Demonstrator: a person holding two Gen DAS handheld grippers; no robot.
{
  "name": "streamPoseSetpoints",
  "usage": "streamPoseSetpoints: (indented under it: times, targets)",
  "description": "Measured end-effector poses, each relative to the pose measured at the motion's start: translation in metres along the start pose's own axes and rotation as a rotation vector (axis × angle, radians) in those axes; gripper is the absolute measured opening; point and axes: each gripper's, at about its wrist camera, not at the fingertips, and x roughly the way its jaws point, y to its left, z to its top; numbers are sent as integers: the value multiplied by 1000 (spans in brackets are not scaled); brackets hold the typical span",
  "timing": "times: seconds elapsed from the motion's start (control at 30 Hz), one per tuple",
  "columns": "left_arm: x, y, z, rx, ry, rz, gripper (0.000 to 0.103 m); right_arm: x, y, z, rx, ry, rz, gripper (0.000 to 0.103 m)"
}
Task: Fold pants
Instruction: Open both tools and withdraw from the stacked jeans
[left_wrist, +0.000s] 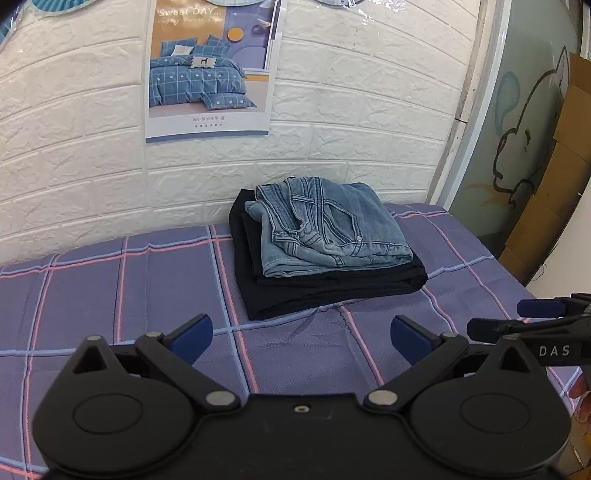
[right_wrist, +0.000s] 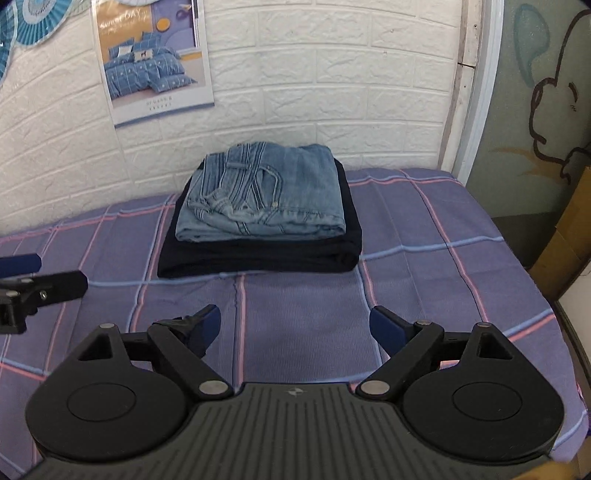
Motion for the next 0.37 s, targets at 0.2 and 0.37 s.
streamPoseSetpoints:
  times: [0.2,0.37]
  targets:
    - [-10,-4,-2,19,-38,-17,103,-11,-1,-4,-2,-16,-4,103]
    - [-16,-6,-2,25,-47,-19,103,-14,0,-5,-6,-17,-6,103]
